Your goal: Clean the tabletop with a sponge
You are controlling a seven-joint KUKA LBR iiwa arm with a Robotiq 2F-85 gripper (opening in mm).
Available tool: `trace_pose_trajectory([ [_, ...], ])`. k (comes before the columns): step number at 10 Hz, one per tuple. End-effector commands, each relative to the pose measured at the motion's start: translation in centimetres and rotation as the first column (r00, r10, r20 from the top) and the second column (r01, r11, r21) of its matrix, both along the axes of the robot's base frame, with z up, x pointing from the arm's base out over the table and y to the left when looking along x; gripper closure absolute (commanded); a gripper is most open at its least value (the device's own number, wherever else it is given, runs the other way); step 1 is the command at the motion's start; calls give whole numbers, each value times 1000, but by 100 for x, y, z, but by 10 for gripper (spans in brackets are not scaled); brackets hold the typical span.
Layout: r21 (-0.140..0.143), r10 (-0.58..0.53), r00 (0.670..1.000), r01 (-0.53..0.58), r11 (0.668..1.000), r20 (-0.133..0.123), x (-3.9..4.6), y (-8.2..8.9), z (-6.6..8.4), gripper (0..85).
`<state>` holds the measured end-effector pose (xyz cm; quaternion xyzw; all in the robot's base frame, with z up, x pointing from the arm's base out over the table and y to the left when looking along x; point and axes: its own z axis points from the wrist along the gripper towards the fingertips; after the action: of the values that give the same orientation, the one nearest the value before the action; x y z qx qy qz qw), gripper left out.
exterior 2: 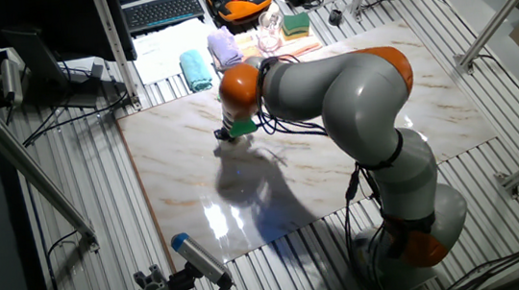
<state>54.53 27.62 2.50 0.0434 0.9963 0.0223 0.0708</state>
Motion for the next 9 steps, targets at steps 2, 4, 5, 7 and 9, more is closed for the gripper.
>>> trace_pose_trajectory([
  [2, -1, 5, 1000, -5, 1000, -11, -121, -56, 76, 850],
  [4, -1, 11, 1000, -11, 1000, -13, -228, -101, 131, 850],
  [5, 2, 15, 1000, -15, 1000, -13, -282, -125, 123, 850],
  [7, 8, 17, 1000, -17, 1000, -5, -364, -142, 69, 850],
  [9, 9, 20, 1000, -20, 1000, -2, -426, -169, 28, 850],
])
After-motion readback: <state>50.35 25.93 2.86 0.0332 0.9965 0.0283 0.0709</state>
